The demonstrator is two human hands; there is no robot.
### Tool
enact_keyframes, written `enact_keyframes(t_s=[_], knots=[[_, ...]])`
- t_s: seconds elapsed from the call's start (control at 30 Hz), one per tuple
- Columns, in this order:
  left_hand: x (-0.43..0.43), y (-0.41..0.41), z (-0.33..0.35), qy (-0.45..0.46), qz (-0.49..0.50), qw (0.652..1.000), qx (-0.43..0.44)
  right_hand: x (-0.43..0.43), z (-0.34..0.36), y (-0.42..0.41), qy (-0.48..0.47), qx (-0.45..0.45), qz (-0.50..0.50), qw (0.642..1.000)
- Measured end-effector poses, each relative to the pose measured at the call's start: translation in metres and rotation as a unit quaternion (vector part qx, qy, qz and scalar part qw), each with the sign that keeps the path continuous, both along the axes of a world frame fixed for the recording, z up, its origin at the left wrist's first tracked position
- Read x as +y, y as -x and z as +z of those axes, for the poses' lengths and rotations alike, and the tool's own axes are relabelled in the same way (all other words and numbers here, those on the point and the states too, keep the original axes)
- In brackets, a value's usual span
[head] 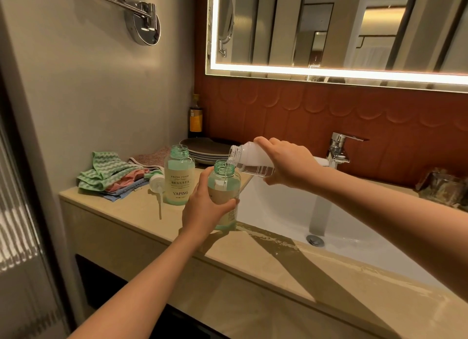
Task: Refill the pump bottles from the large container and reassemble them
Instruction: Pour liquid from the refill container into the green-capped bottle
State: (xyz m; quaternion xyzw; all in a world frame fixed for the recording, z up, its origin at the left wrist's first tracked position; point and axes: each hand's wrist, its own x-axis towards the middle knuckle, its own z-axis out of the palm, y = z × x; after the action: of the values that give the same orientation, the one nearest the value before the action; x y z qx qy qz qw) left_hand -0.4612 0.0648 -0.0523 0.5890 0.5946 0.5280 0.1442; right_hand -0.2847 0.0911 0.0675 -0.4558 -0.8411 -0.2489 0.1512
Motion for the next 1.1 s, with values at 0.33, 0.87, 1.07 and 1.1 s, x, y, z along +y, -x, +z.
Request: enact_keyframes(t_s=[0.33,0.87,1.07,1.1], knots=[[-0.0014,-0.0004,0.0013,0.001,0.002,1.0,0.004,-0.0003,0.0008,-0.0008,-0.003,-0.004,-0.001,1.0],[-0.0031,-0.0012,0.0031,0.004,-0.002,1.0,-0.002,-0.0026,0.003,-0.0004,-0.007,-0.015,-0.005,1.0],[-0.003,-0.0014,0.0031,0.006,0.001,1.0,-0.003,-0.0034,0.0038,-0.0003,-0.01,-0.022,-0.009,1.0],[-0.0028,-0.0013,0.0031,0.006,0.001,1.0,-0.003,-0.0033,0.0037,-0.0003,-0.01,-0.022,-0.01,1.0]])
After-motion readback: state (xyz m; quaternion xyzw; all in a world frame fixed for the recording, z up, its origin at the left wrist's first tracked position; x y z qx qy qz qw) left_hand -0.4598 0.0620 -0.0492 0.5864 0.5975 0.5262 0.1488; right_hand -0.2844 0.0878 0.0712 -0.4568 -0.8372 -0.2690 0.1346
